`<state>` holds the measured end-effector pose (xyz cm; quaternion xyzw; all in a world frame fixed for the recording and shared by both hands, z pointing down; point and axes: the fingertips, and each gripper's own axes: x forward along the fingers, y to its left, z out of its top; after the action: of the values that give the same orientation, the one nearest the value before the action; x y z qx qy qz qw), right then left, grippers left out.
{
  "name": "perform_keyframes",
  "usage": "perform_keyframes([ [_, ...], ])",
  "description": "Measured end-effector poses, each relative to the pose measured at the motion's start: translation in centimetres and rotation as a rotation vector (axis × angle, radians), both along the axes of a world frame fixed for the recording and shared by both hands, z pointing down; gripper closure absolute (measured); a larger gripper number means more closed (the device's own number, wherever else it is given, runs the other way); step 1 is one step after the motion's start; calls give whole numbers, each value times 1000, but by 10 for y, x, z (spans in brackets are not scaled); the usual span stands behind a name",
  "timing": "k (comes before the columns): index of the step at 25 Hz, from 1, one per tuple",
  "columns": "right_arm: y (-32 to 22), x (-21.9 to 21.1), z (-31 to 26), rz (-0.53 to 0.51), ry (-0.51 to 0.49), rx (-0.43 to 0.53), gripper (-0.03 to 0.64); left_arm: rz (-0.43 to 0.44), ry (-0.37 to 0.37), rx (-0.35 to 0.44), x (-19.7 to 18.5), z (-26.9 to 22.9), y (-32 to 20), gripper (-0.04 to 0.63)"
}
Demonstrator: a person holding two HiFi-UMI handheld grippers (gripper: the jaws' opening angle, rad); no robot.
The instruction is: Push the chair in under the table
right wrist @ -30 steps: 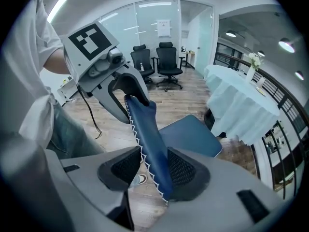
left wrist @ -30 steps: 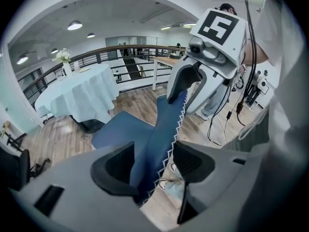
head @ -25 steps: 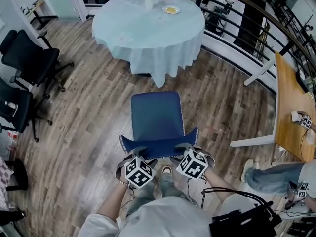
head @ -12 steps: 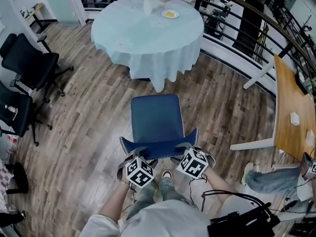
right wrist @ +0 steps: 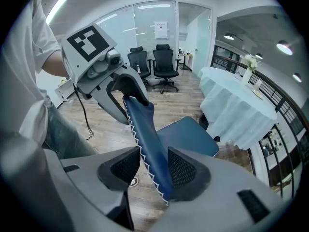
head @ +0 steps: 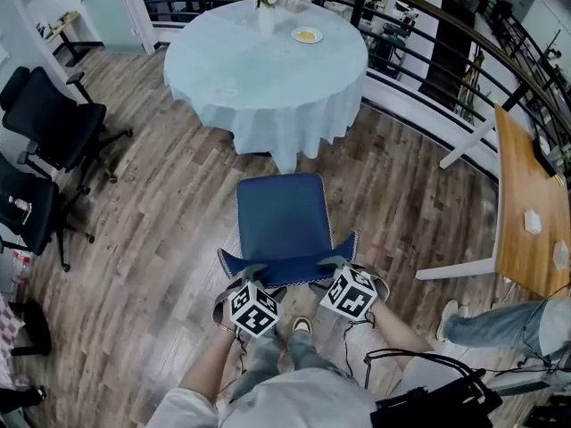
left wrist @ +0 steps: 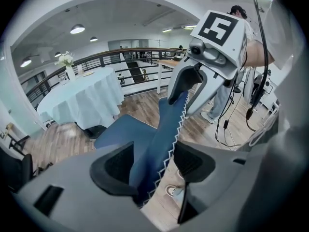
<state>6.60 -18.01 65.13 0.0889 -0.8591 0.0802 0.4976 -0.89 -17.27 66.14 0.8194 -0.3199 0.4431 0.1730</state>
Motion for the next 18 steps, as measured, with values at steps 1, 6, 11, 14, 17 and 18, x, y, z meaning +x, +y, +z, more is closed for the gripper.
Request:
perform_keyframes([
  [1, -3, 0, 0, -1, -2, 6, 430, 0, 0, 3, 0, 0, -3, 337],
  [6, -19, -1, 0, -6, -11, 23, 430, -1, 1, 1, -1, 0, -19, 337],
  [11, -37, -4, -1, -12, -16, 29, 431, -5, -2, 11, -4, -1, -37, 336],
  [14, -47, -5, 0, -15, -16, 29, 431, -8, -3, 17, -5, 0, -47, 336],
  [17, -58, -6, -1, -19, -16, 30, 431, -9, -2, 19, -7, 0, -58, 336],
  [18, -62, -6, -1, -20, -16, 32, 431, -10, -2, 20, -6, 0, -61, 336],
])
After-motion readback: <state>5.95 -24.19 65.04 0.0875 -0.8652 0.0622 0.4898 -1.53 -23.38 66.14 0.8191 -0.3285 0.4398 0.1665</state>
